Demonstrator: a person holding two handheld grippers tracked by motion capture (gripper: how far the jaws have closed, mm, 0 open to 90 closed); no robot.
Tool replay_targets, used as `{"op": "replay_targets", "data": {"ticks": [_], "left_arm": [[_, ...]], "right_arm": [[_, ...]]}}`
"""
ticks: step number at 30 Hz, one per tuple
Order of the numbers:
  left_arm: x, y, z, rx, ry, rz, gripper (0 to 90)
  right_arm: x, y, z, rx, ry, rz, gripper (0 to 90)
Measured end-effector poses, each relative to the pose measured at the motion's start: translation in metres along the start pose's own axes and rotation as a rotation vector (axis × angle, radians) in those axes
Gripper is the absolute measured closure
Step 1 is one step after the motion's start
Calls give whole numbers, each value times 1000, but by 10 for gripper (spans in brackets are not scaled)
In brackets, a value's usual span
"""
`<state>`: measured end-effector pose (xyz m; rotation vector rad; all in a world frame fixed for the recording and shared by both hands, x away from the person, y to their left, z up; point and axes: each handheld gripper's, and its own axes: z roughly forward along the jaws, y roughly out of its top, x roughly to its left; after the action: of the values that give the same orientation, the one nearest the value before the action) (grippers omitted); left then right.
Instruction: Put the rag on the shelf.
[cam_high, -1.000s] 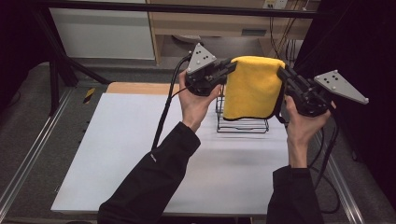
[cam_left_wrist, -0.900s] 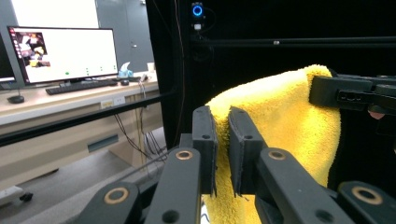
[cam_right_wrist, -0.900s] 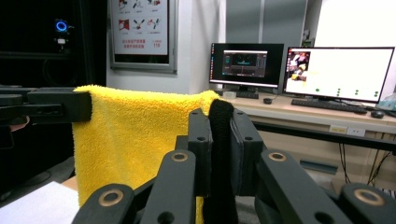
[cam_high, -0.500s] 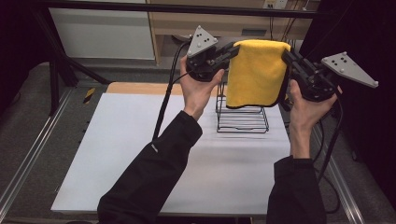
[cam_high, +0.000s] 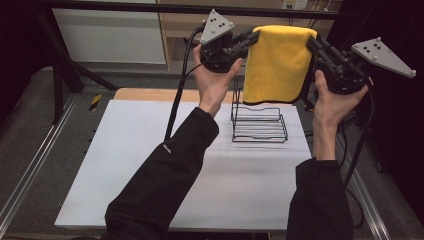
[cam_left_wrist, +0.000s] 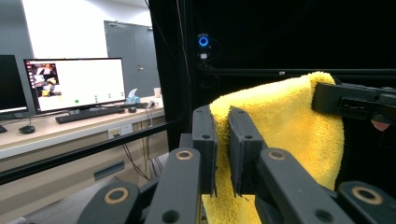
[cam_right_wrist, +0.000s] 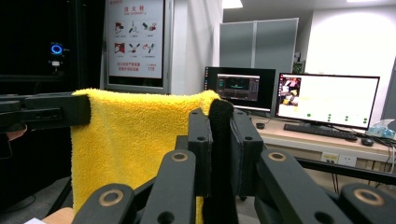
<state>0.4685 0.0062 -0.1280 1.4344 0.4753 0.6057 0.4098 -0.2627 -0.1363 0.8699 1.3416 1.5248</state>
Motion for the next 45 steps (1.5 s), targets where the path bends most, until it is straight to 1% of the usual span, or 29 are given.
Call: {"op": "replay_targets", "data": {"ticks": [2, 5, 9, 14, 17, 22, 26, 28, 30, 32, 35, 39, 42, 45], "left_arm": [[2, 2, 2, -6, 2, -1, 825], [5, 5, 5, -9, 6, 7, 825], [9, 8, 9, -18, 10, 1, 824], [12, 11, 15, -13, 18, 22, 825], [16, 13, 19, -9, 21, 7, 825], [21, 16, 24, 2, 40, 22, 825], [27, 18, 28, -5, 39, 6, 824], [30, 19, 31, -1, 42, 17, 824], [32, 18, 32, -2, 45, 34, 824], [33, 16, 34, -3, 48, 41, 824], [38, 11, 37, 1, 43, 30, 824], [42, 4, 41, 17, 55, 51, 825], [48, 0, 44, 22, 66, 36, 825], [52, -3, 44, 35, 66, 47, 825]], "right_arm": [[-1, 3, 3, -4, 0, -3, 812], [-3, 6, 7, -12, 0, 2, 812], [-5, 8, 13, -17, -4, 4, 812], [-8, 12, 19, -19, -10, -6, 812], [-10, 13, 24, -26, -9, -6, 812], [-12, 13, 33, -20, -10, -7, 812], [-14, 14, 40, -22, -7, -6, 812], [-15, 15, 44, -18, -9, -15, 812], [-16, 15, 47, -18, -10, -17, 812], [-17, 15, 49, -17, -11, -24, 812], [-19, 12, 54, -5, -11, -27, 811], [-21, 6, 58, 0, -6, -27, 811], [-22, 1, 66, 13, -3, -24, 811], [-22, -4, 70, 19, 7, -25, 811]]}}
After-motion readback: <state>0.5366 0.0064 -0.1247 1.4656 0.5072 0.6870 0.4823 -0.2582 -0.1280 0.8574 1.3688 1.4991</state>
